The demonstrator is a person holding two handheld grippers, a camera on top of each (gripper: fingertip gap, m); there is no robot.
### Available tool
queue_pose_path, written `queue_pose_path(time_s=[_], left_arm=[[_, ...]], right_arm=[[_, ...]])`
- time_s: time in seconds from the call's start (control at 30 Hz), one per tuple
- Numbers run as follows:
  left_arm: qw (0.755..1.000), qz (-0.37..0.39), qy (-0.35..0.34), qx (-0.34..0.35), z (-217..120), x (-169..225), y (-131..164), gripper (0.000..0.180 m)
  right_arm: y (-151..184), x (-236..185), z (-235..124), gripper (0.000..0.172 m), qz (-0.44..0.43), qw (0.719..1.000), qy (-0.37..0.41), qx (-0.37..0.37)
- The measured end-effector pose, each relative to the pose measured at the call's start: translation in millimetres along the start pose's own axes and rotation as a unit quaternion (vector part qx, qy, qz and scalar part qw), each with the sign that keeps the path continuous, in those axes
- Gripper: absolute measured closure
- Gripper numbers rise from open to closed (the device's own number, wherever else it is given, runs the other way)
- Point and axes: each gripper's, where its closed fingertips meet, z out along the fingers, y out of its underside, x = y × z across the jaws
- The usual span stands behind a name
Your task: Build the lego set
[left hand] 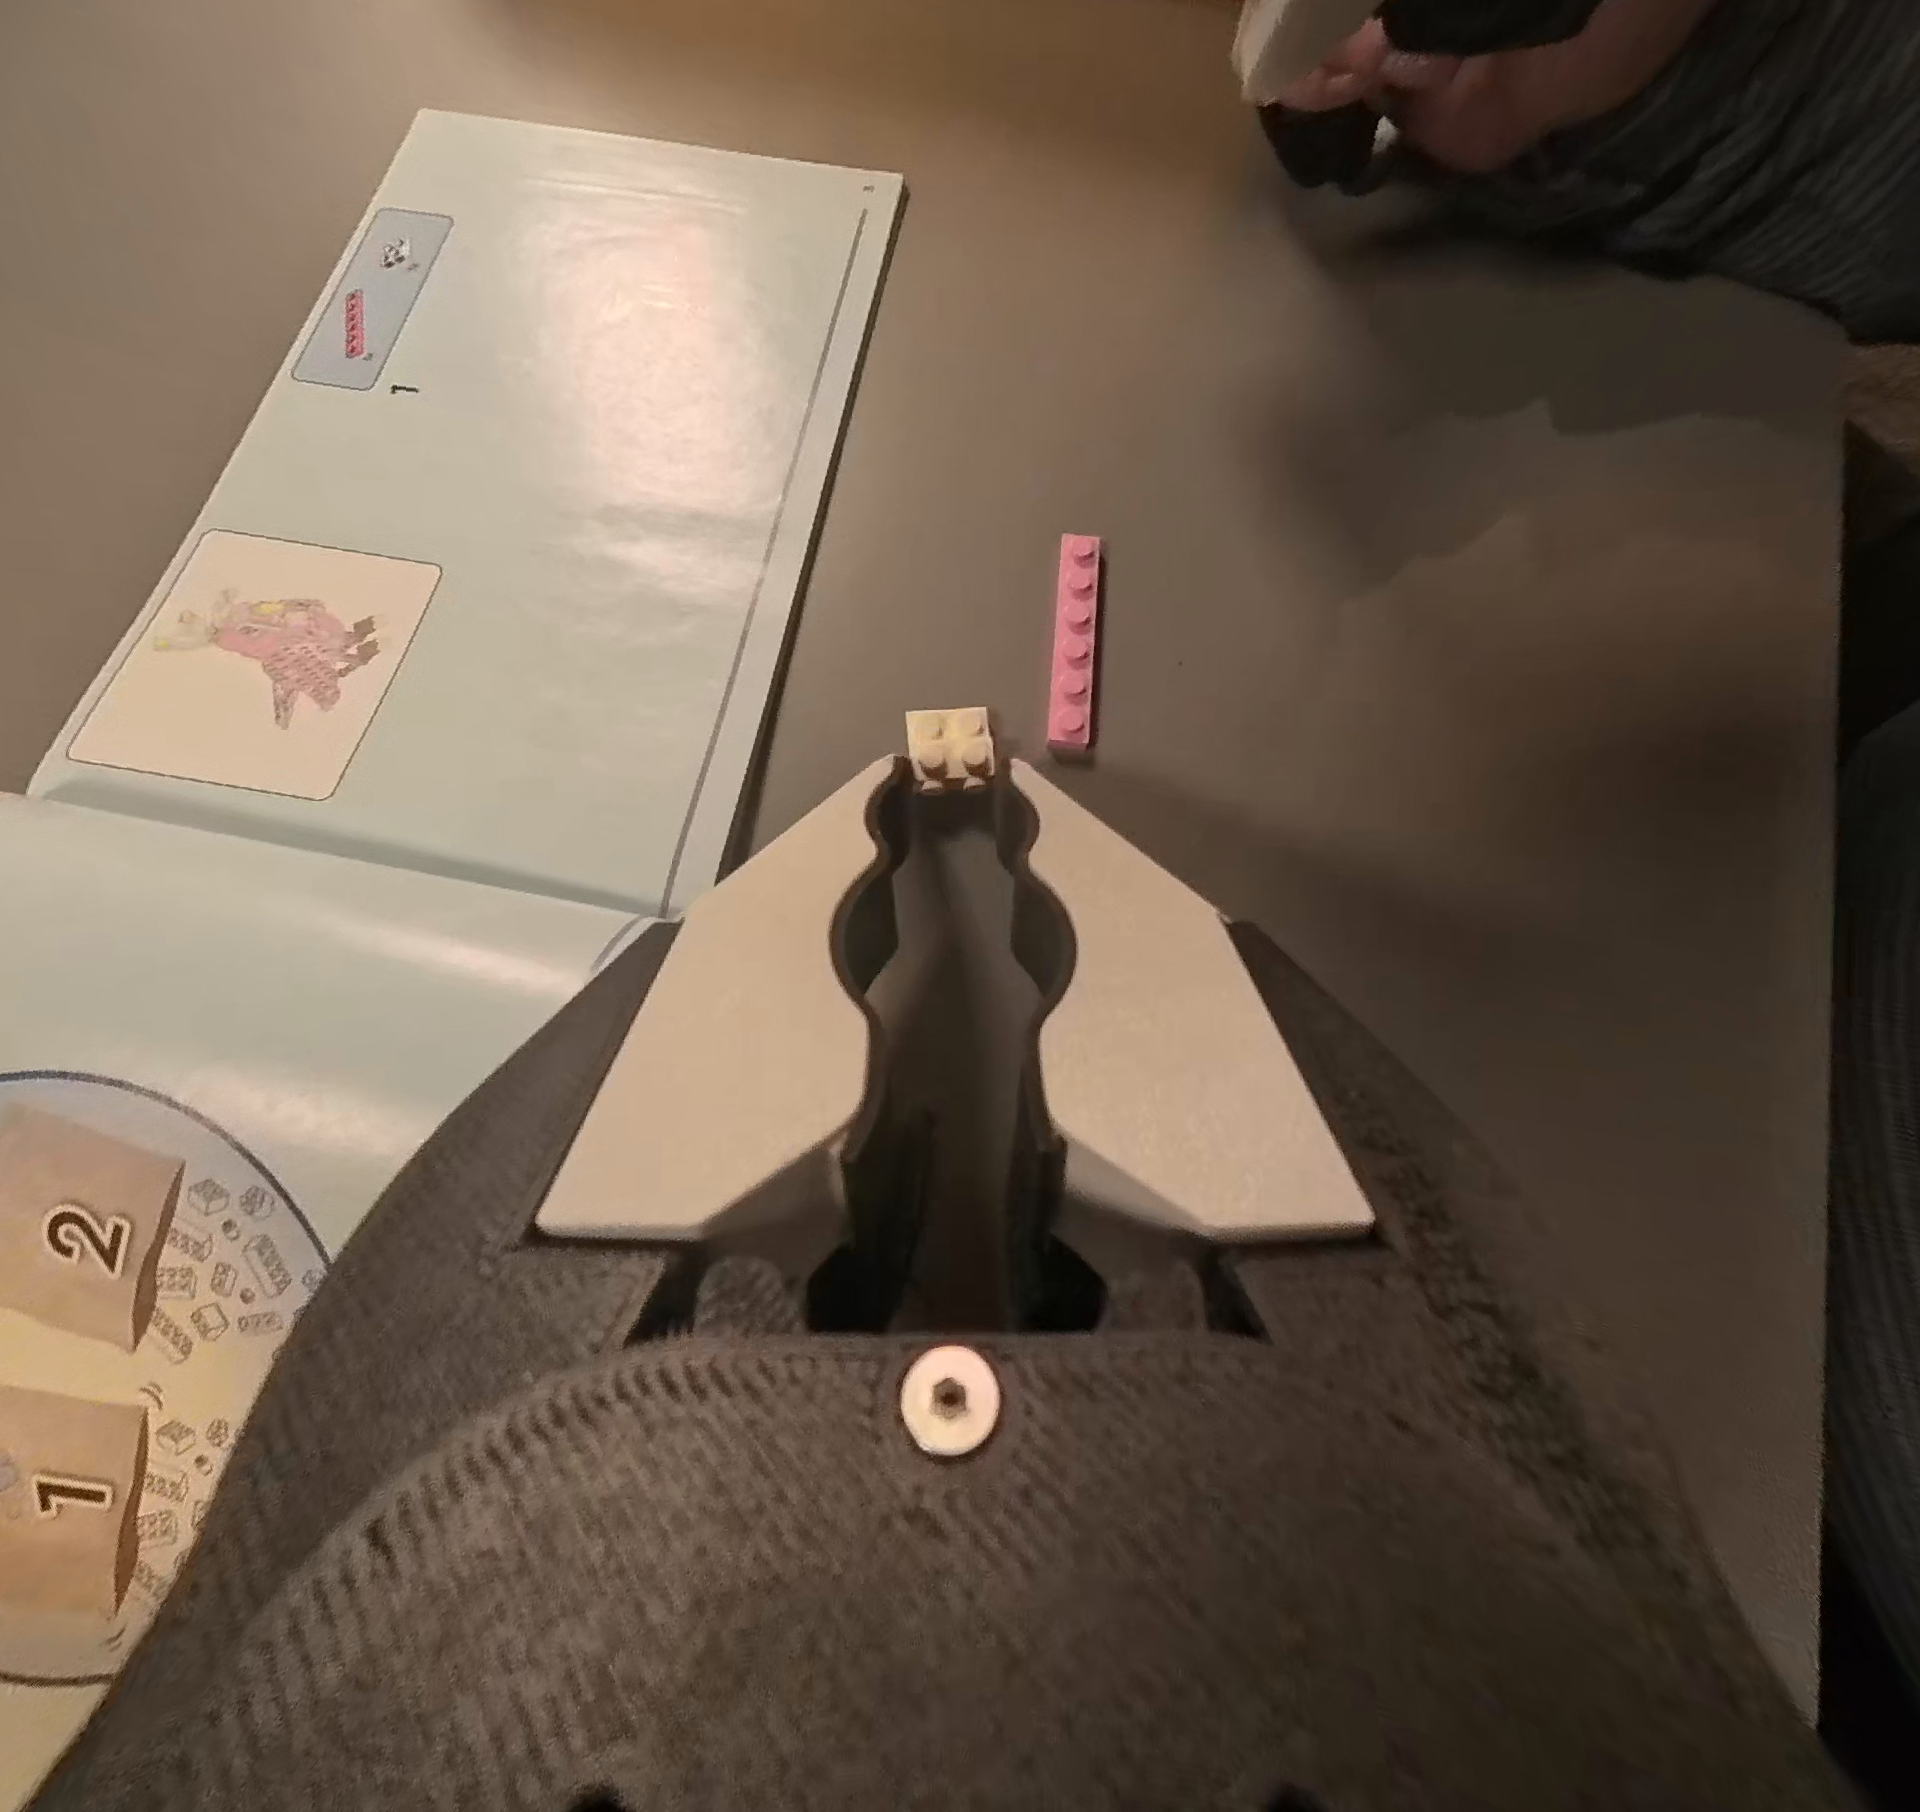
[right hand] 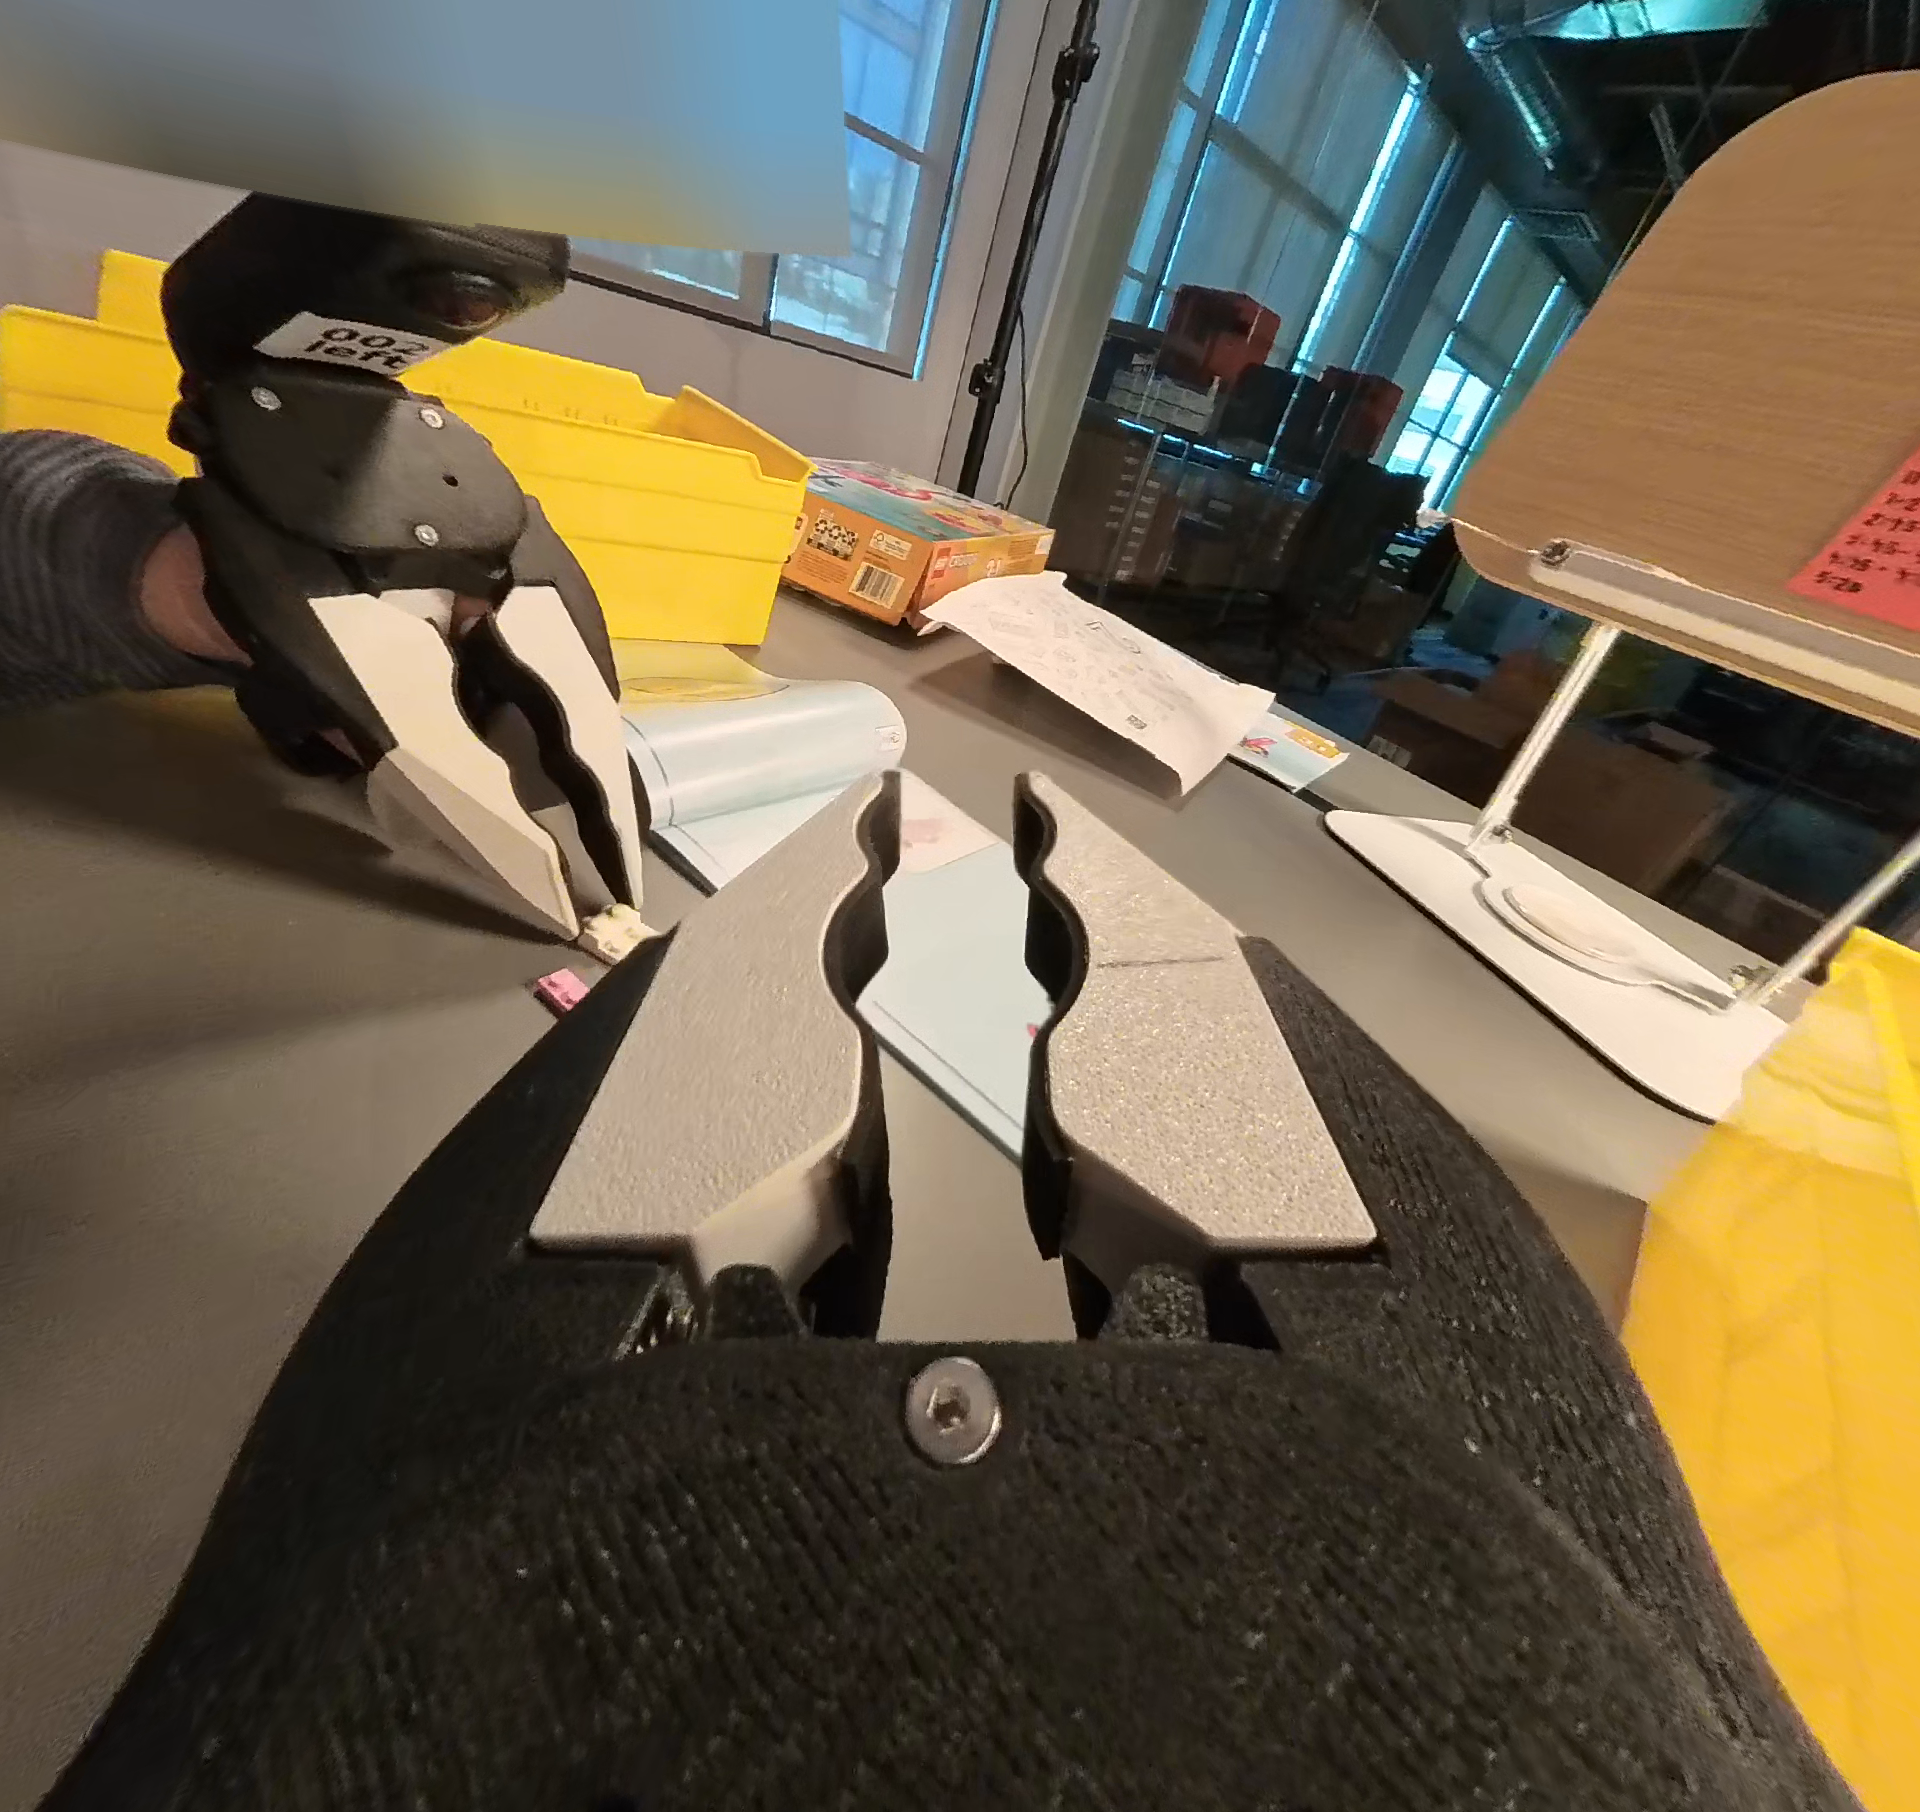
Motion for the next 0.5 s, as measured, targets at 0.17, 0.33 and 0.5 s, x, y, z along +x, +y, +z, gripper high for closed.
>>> queue_pose_path(time_s=[0.17, 0.33, 0.5], left_arm=[[1.000, -0.008, 0.005, -0.001, 0, 0, 0, 0.165], [1.000, -0.026, 0.014, -0.003, -1, 1, 2, 0.140], [1.000, -0.005, 0.015, 0.015, -4, 6, -3, 0.117]], right_arm=[[10, -23, 5, 0.154, 0.031, 0.994, -0.095, -0.040], [48, -64, 15, 0.147, 0.012, 0.960, -0.215, -0.177], [78, -90, 11, 0.140, 0.001, 0.913, -0.299, -0.278]])
